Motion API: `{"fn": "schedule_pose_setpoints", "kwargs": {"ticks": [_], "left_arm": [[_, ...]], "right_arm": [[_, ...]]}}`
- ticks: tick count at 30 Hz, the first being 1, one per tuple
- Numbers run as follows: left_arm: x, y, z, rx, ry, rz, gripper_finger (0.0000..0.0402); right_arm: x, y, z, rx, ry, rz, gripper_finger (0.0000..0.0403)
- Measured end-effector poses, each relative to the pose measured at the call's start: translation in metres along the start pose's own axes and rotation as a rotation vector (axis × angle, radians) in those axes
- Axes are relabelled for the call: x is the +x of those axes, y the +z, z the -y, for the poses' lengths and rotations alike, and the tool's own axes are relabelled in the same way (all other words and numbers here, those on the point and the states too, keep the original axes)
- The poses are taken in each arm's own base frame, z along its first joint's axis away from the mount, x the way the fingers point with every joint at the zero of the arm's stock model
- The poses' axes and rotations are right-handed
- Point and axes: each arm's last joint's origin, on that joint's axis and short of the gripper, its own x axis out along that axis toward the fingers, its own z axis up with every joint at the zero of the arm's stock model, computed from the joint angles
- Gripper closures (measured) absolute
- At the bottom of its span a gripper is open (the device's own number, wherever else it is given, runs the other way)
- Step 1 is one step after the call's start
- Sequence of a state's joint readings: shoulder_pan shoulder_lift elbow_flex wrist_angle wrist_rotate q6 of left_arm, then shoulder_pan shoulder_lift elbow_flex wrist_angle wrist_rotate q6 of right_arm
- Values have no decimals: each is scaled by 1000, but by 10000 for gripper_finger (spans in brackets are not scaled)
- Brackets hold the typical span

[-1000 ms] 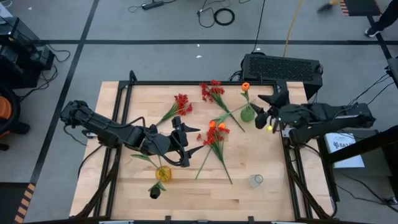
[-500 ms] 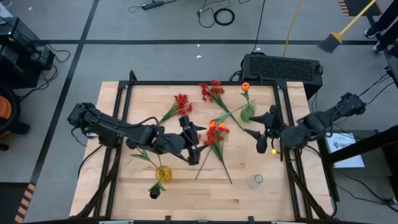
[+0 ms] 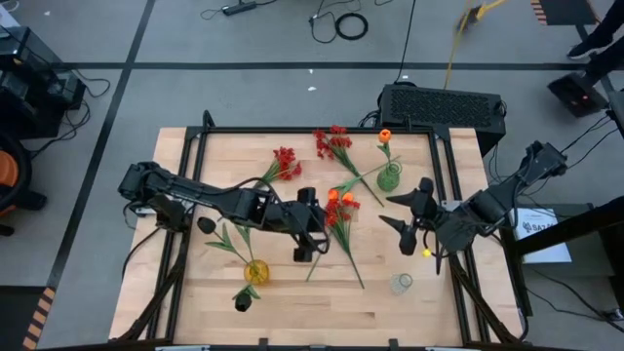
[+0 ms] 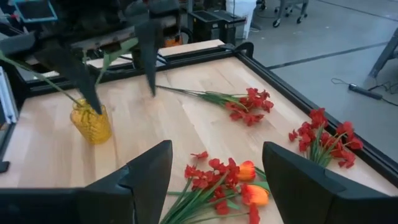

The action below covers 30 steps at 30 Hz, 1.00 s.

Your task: Sort flowers into vase by color

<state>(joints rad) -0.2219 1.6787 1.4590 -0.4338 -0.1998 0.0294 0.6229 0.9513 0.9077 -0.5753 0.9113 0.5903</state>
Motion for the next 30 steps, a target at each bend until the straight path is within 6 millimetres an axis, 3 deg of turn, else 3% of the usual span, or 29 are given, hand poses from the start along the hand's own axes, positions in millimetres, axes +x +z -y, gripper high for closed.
{"fn": "schedule_pose_setpoints", "kwargs": {"ticks": [7,14,17,21,30], "left_arm": [[-8,-5,6,38,-47,-61,100],[-33,4,-1,15,32,0,100],[-36,4,-2,16,94,5,100],[-36,3,-3,13,127,-4,100],[-37,4,-2,-85,143,6,100]], "right_arm": [[-3,2,-3,9,62,-4,161],[5,-2,-39,-93,282,-8,170],[21,-16,-62,-144,343,-56,183],[50,-32,-80,-91,247,-136,201],[115,-36,-87,91,-49,-524,235]]}}
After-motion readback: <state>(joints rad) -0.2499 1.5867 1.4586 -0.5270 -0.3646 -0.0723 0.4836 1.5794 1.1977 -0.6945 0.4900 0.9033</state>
